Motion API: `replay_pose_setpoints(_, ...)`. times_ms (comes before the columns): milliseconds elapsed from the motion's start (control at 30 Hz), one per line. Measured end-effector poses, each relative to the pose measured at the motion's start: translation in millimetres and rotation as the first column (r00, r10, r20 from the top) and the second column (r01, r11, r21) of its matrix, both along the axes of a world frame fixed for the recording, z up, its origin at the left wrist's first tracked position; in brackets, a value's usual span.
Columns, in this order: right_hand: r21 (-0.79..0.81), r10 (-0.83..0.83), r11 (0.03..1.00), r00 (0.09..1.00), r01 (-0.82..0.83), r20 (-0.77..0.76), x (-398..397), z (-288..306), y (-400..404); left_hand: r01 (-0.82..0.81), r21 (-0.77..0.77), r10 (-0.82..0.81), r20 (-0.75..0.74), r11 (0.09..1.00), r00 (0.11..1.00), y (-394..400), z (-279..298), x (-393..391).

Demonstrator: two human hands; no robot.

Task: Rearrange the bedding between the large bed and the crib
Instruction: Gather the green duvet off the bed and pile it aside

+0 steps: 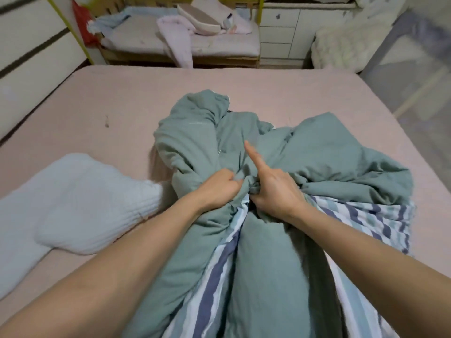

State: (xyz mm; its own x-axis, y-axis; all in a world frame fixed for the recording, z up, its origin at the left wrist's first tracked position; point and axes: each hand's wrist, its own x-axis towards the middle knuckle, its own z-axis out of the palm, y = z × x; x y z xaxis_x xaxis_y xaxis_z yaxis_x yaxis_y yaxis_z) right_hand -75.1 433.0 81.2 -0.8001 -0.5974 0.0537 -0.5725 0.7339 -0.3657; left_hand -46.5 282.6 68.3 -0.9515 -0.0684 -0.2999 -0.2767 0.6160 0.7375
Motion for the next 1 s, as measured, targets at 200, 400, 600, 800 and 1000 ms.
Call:
replay_pose_setpoints(200,0.131,0.253,0.952,0.951,-0.278,0.177,73,52,39,0.126,0.117,-0.137,0.095,0.985,0.986,45,94,120)
replay_pose_setpoints(400,0.258,0.252,0.921,0.951,-0.292,0.177,113,38,9,-0.315,0.194,0.267,0.241,0.929,0.933,-16,68,143)
replay_pose_setpoints(600,0.377,0.240,0.877,0.951,-0.298,0.194,73,-4,-58,-0.602,-0.435,0.675,0.018,0.669,0.737,-101,4,95)
replay_pose_setpoints(800,0.431,0.286,0.838,0.942,-0.334,0.172,62,-62,-87,-0.817,-0.321,0.869,0.303,0.480,0.392,-159,-76,48)
replay_pose_setpoints(1000,0.426,0.299,0.835,0.937,-0.349,0.183,60,-83,-98,-0.918,0.087,0.891,0.223,0.386,0.395,-158,-122,49)
